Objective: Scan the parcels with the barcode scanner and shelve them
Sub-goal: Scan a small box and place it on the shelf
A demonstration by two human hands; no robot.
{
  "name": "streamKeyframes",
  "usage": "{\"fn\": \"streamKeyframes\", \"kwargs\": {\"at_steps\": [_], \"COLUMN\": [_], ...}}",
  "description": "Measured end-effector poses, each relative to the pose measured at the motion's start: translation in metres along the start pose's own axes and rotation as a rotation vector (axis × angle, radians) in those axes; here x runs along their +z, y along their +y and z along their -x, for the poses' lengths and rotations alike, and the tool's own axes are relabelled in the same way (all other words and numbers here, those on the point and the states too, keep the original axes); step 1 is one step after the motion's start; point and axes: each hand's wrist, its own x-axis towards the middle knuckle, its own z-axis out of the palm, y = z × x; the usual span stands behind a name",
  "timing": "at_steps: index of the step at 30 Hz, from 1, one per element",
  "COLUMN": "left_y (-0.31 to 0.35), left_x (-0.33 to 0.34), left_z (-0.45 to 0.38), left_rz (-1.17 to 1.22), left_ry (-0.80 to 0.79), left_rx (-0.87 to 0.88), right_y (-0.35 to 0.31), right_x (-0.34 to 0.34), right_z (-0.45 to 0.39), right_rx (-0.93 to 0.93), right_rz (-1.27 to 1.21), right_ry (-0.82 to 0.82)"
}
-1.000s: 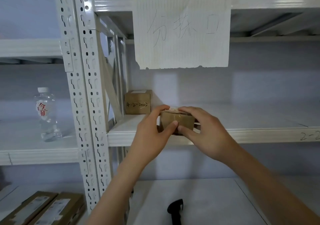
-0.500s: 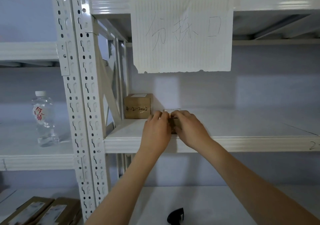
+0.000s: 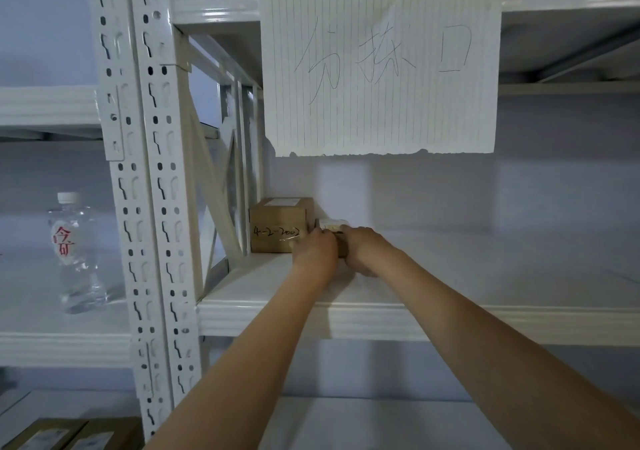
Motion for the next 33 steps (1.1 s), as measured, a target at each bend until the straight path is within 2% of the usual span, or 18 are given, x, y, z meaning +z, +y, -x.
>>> {"fn": "streamKeyframes", "kwargs": {"at_steps": [4, 9, 17, 33], "left_y": [-0.003, -0.006, -0.001, -0.006], "left_x": [0.01, 0.02, 0.028, 0.031], "left_z": [-0.021, -0.05, -0.076, -0.087], "left_rz": [-0.011, -0.044, -0.033, 0.057], "left_ry": [-0.044, -0.175, -0.249, -0.229], "left_rx": [0.013, 0.019, 0.019, 0.004], "right_y": [-0.001, 0.002, 0.007, 0.011], "right_x": [0.003, 0.003, 0.013, 0.018], "right_z": [-0.02, -0.038, -0.06, -0.08], "right_rx": [0.032, -0.015, -0.076, -0.018], "right_rz": [-0.046, -0.076, -0.097, -0.165], "right_ry": [-0.026, -0.058, -0.066, -0.081]}}
